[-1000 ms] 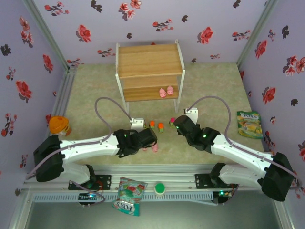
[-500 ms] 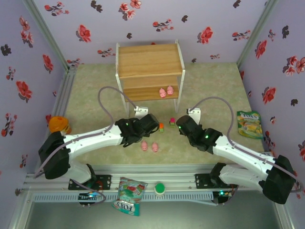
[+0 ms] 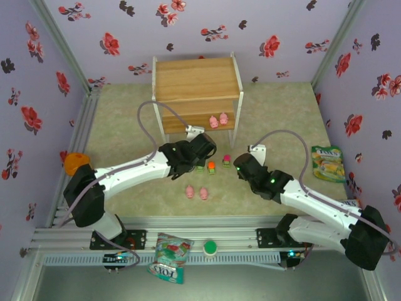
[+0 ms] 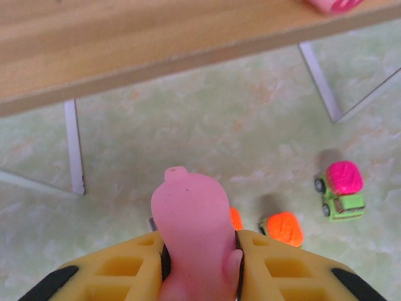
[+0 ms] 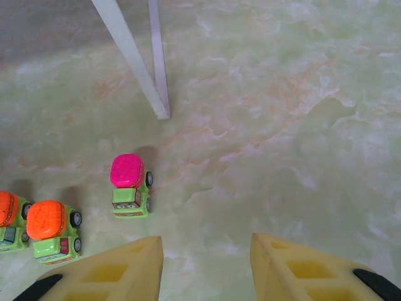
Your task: Place and organize the plastic toys onto the shelf
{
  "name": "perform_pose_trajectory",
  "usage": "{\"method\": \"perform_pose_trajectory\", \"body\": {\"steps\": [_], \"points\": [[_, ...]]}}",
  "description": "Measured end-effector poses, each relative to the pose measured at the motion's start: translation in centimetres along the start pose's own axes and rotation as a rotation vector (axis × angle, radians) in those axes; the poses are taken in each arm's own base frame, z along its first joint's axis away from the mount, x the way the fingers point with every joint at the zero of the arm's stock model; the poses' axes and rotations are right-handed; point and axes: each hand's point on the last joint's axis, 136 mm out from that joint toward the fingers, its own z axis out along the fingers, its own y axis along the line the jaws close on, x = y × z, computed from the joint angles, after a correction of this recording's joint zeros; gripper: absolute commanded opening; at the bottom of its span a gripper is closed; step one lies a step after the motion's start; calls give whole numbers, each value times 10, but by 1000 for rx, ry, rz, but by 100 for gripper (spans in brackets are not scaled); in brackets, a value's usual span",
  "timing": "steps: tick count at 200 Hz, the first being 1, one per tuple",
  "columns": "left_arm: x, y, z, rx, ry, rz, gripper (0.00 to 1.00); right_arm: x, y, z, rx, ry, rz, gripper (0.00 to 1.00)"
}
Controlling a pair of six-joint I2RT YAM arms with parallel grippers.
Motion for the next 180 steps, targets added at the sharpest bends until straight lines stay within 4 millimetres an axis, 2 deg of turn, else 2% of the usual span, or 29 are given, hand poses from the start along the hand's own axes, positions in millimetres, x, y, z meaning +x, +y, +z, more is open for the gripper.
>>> {"method": "perform_pose_trajectory", "body": {"steps": [95, 147, 180], "points": [[-36, -19, 14, 23, -35, 2, 32, 2, -6, -1, 0, -4, 13, 42], [-49, -14, 25, 6, -47, -6, 32, 1, -8, -3, -2, -9, 19, 42], [-60, -11, 24, 7, -66, -19, 32, 1, -9, -3, -1, -8, 21, 42]]}}
